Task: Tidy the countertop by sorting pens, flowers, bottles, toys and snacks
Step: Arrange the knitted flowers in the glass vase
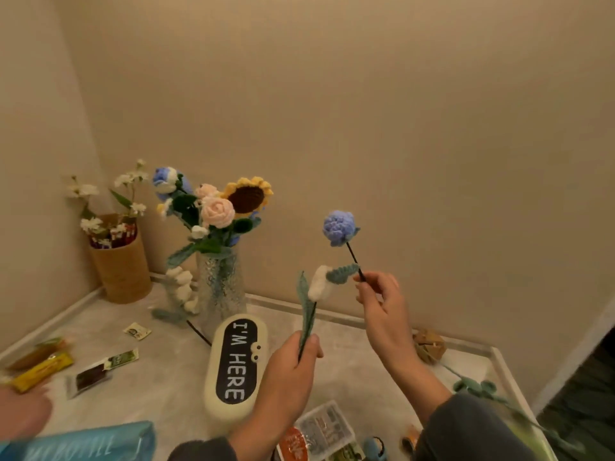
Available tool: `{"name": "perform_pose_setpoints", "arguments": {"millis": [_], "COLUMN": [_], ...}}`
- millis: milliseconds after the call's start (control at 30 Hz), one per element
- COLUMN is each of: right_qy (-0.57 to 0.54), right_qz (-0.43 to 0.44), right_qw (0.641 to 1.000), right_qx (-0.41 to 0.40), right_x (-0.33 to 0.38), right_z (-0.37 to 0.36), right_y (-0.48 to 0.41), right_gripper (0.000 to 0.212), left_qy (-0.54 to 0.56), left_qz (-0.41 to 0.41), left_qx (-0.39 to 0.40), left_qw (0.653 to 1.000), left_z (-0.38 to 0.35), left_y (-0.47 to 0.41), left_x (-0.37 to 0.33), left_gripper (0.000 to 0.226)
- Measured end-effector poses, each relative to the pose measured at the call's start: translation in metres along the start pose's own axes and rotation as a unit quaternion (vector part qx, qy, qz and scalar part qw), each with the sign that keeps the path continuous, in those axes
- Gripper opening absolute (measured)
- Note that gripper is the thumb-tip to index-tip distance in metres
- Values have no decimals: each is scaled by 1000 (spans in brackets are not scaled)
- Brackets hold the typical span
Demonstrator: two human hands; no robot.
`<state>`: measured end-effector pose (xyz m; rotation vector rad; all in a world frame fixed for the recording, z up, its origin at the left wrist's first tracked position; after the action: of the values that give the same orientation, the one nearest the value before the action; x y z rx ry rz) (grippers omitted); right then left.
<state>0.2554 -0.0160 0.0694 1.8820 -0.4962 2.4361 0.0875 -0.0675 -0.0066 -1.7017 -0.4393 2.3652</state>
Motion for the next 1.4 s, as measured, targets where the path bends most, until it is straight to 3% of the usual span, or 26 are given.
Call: {"name": "perform_pose_setpoints", "arguments": {"millis": [167, 300, 433, 533, 667, 767, 1000, 1167, 1400], "right_qy": [-17, -45, -33, -3, 56, 45, 66, 77, 61], "right_qz": [7, -5, -14, 3, 46, 22, -67, -166, -181], "right_qw": [996, 983, 960, 963, 946, 936, 970, 961, 929], "right_qx": [89, 178, 278, 271, 315, 347, 222, 206, 316], "right_x": [21, 40, 60, 77, 93, 94, 61, 28, 10], "right_z": [-52, -99, -153, -176, -211, -227, -235, -248, -276], "right_y": [23, 48, 73, 73, 77, 74, 5, -33, -62], "right_gripper": [22, 22, 20, 22, 17, 20, 6, 39, 78], "left_qy": [129, 171, 203, 233, 230, 210, 187, 174, 108], "left_qz": [9, -50, -25, -4, 21, 49, 85, 65, 36], "left_qx": [-95, -222, -291, -316, -302, -274, -239, -241, -252], "left_qw": [987, 959, 934, 920, 925, 937, 949, 953, 961], "left_z": [45, 87, 121, 144, 172, 187, 197, 195, 203], "left_y": [13, 24, 22, 17, 4, -10, -46, -62, -83], "left_x": [-6, -22, -8, -3, 7, 22, 48, 47, 50], "left_gripper": [30, 29, 23, 25, 27, 29, 32, 19, 21]}}
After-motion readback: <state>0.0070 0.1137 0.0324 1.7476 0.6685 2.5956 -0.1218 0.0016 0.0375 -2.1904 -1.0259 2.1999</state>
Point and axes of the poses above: each hand's wrist, its own y-axis away from the middle knuckle, its own z-axis out of the back of the hand, x = y × z, the point moved 9 cm from there along -y, towards the middle knuckle, and after that the axes turned 14 degrees about -z, right-handed, at the moved point
